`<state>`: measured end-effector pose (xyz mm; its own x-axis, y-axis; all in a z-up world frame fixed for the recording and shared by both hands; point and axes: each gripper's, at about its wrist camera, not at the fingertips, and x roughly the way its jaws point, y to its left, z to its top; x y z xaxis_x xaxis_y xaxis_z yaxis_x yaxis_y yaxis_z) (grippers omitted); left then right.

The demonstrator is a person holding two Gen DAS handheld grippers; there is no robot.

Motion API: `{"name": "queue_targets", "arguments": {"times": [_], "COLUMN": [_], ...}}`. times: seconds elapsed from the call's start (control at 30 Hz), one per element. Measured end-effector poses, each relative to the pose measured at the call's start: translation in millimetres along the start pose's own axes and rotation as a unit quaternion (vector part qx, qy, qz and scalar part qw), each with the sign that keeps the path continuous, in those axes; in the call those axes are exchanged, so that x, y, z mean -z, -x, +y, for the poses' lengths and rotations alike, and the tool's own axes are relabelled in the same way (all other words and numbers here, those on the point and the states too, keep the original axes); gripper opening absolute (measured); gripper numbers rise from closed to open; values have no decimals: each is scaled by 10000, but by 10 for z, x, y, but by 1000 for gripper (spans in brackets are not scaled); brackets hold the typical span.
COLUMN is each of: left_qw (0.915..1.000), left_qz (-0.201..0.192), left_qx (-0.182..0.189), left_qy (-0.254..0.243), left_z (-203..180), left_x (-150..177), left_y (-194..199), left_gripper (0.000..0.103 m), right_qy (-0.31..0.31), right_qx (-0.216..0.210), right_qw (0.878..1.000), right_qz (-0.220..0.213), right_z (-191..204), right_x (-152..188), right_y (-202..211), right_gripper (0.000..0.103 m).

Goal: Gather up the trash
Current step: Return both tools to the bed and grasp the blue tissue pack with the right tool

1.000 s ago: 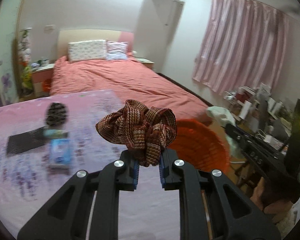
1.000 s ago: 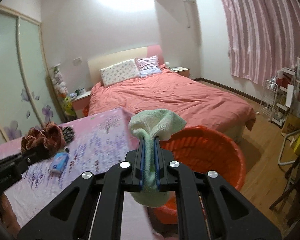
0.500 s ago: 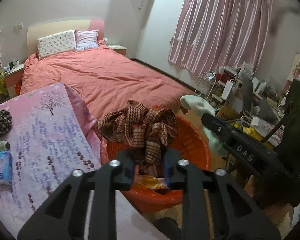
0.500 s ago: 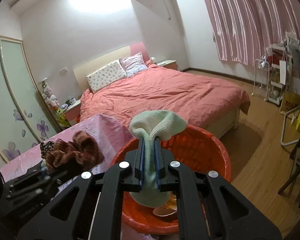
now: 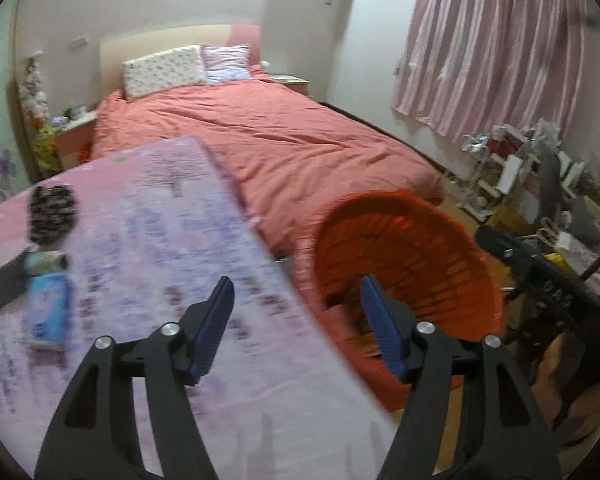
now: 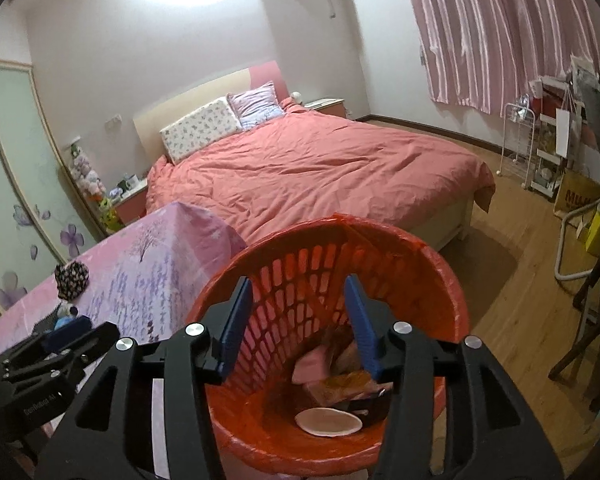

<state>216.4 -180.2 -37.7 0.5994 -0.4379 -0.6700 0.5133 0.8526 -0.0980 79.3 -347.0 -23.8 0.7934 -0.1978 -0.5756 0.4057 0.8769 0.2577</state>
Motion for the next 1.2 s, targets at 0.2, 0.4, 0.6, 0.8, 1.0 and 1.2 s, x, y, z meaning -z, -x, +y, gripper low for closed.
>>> {"name": "queue_targets", "arguments": {"times": [0.2,0.4,0.6,0.8,1.0,1.2], "left_qw": [9961,9811,9614,9485,9432,9429], "left_qz": [-11,-2,38,51,44,63], "left_qx": [-759,-1631,-2228,-2420,-2417,-2339], "left_qy": [448,1043,1614,2043,2279,2372], "left_z": [766,1699,2485,2955,3174,3224], "left_x": [175,434,696,853,982,966], "left_y": [281,636,998,1195,1278,1220], "left_gripper": [72,72,72,72,72,72], "right_qy": [408,915,1358,1427,1528,1740], "right_qx": [-318,-868,-1432,-1681,-1358,-976], "right_qw": [9983,9900,9745,9628,9637,9652], "right_qz": [261,626,1067,1560,1715,1693], "right_z": [473,1232,2059,2705,3088,3117], "right_x": [117,309,546,700,784,847], "right_y": [-58,-156,-311,-591,-825,-886], "right_gripper": [59,59,62,67,73,59]}}
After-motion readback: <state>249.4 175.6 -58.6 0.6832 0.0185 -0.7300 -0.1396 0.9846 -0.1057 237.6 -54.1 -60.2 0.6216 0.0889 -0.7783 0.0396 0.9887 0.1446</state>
